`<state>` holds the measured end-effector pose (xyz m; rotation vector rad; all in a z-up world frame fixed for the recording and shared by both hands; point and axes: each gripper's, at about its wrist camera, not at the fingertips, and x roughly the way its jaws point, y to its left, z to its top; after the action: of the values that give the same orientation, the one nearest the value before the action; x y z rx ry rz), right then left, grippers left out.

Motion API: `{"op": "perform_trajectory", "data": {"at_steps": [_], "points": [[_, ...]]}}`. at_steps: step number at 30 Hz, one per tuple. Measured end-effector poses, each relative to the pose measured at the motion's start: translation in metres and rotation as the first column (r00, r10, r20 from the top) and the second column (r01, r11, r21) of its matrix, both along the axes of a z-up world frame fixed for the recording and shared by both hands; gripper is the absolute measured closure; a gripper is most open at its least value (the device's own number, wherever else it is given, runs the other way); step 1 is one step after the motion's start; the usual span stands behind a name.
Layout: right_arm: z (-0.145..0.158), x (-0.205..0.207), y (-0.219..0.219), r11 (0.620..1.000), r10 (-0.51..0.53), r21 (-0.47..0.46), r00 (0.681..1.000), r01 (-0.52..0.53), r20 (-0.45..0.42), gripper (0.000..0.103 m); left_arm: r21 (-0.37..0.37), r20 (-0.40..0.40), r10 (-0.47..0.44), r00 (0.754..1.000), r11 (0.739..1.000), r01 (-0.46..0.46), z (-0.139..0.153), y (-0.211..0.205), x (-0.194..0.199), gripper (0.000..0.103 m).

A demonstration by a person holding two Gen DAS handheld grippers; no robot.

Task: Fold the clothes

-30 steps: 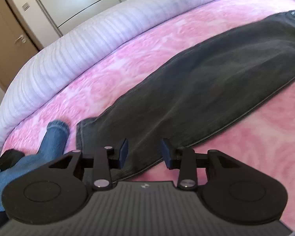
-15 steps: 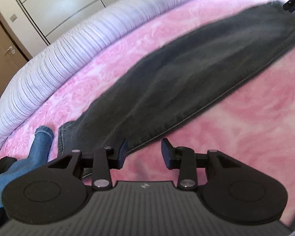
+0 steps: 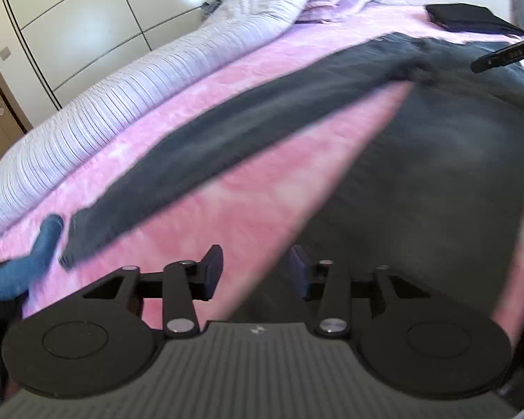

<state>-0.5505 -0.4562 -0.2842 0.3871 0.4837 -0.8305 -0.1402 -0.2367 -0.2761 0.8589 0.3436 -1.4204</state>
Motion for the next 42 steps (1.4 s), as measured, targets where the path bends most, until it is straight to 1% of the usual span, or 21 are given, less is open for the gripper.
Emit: {"op": "perform_trajectory", "data": {"at_steps": [1, 2, 3, 4, 6, 7, 9, 10, 13, 14, 16, 18, 20, 21, 23, 26, 29, 32, 35, 39, 42], "points": [[-0.004, -0.003, 0.009, 1.0, -0.012, -0.001, 1.0, 0.012, -0.028, 0.047, 0.02, -0.01, 0.004, 1.0, 1.0, -0.004, -0.006, 0.011, -0.006, 0.064], [-0.015, -0.01, 0.016, 0.999, -0.012, 0.034, 0.998, 0.014, -0.062, 0.047, 0.042, -0.007, 0.01, 1.0, 0.999, -0.01, -0.013, 0.019, -0.01, 0.064], [-0.02, -0.018, 0.022, 0.999, -0.004, 0.033, 0.998, 0.006, -0.057, 0.048, 0.064, -0.004, 0.017, 1.0, 0.998, -0.017, -0.02, 0.027, -0.014, 0.064], [-0.023, -0.026, 0.029, 1.0, 0.006, 0.018, 0.999, -0.005, -0.043, 0.047, 0.082, 0.025, 0.029, 0.999, 0.996, -0.031, -0.027, 0.035, -0.018, 0.064], [-0.018, -0.041, 0.043, 1.0, -0.012, 0.02, 0.998, 0.013, -0.063, 0.047, 0.058, 0.007, 0.081, 0.997, 0.995, -0.081, -0.027, 0.051, -0.018, 0.064], [-0.014, -0.049, 0.049, 0.999, -0.029, 0.025, 0.997, 0.031, -0.065, 0.047, 0.059, -0.02, 0.116, 0.993, 0.992, -0.114, -0.026, 0.057, -0.015, 0.064], [-0.014, -0.062, 0.053, 0.998, -0.022, 0.054, 0.998, 0.025, -0.051, 0.047, 0.056, -0.043, 0.176, 0.984, 0.983, -0.173, -0.024, 0.069, -0.008, 0.064], [-0.013, -0.069, 0.054, 0.997, -0.017, 0.07, 0.999, 0.02, -0.043, 0.047, 0.055, -0.034, 0.199, 0.979, 0.979, -0.197, -0.024, 0.077, -0.005, 0.063], [-0.002, -0.087, 0.068, 0.992, -0.07, 0.104, 0.996, 0.076, -0.058, 0.047, 0.045, -0.012, 0.252, 0.968, 0.967, -0.251, -0.021, 0.103, -0.003, 0.063], [0.002, -0.093, 0.073, 0.991, -0.078, 0.103, 0.996, 0.082, -0.045, 0.047, 0.04, -0.007, 0.272, 0.962, 0.962, -0.271, -0.021, 0.112, -0.002, 0.063], [0.008, -0.106, 0.084, 0.992, -0.087, 0.095, 0.996, 0.088, -0.009, 0.047, 0.025, -0.011, 0.316, 0.949, 0.949, -0.315, -0.023, 0.132, 0.004, 0.059], [0.011, -0.109, 0.096, 0.993, -0.078, 0.087, 0.997, 0.079, -0.011, 0.046, 0.006, -0.055, 0.351, 0.935, 0.936, -0.351, -0.022, 0.15, 0.013, 0.058], [0.013, -0.111, 0.107, 0.994, -0.066, 0.084, 0.998, 0.066, -0.014, 0.046, -0.002, -0.075, 0.384, 0.92, 0.923, -0.386, -0.02, 0.164, 0.018, 0.053], [0.014, -0.112, 0.112, 0.995, -0.062, 0.083, 0.998, 0.063, -0.015, 0.046, -0.002, -0.069, 0.391, 0.918, 0.92, -0.392, -0.018, 0.169, 0.018, 0.053], [0.016, -0.111, 0.118, 0.995, -0.067, 0.078, 0.998, 0.068, -0.023, 0.046, 0.003, 0.006, 0.409, 0.913, 0.913, -0.409, -0.019, 0.178, 0.014, 0.058], [0.02, -0.109, 0.126, 0.992, -0.088, 0.081, 0.995, 0.092, -0.047, 0.046, -0.023, 0.026, 0.439, 0.898, 0.899, -0.438, -0.015, 0.192, 0.007, 0.058], [0.021, -0.102, 0.126, 0.987, -0.113, 0.106, 0.991, 0.12, -0.071, 0.044, -0.078, -0.068, 0.507, 0.859, 0.856, -0.511, -0.003, 0.206, 0.003, 0.056], [0.028, -0.096, 0.135, 0.987, -0.108, 0.103, 0.988, 0.12, -0.114, 0.042, -0.09, -0.163, 0.555, 0.816, 0.815, -0.572, 0.007, 0.205, -0.004, 0.052], [0.037, -0.09, 0.144, 0.989, -0.108, 0.084, 0.98, 0.124, -0.167, 0.039, -0.081, -0.187, 0.547, 0.816, 0.819, -0.568, 0.014, 0.198, -0.019, 0.045], [0.043, -0.088, 0.148, 0.987, -0.112, 0.089, 0.972, 0.133, -0.205, 0.036, -0.078, -0.129, 0.531, 0.837, 0.836, -0.543, 0.013, 0.185, -0.042, 0.042], [0.044, -0.088, 0.151, 0.987, -0.117, 0.082, 0.967, 0.139, -0.226, 0.034, -0.068, -0.127, 0.517, 0.847, 0.847, -0.527, 0.012, 0.18, -0.053, 0.039]]}}
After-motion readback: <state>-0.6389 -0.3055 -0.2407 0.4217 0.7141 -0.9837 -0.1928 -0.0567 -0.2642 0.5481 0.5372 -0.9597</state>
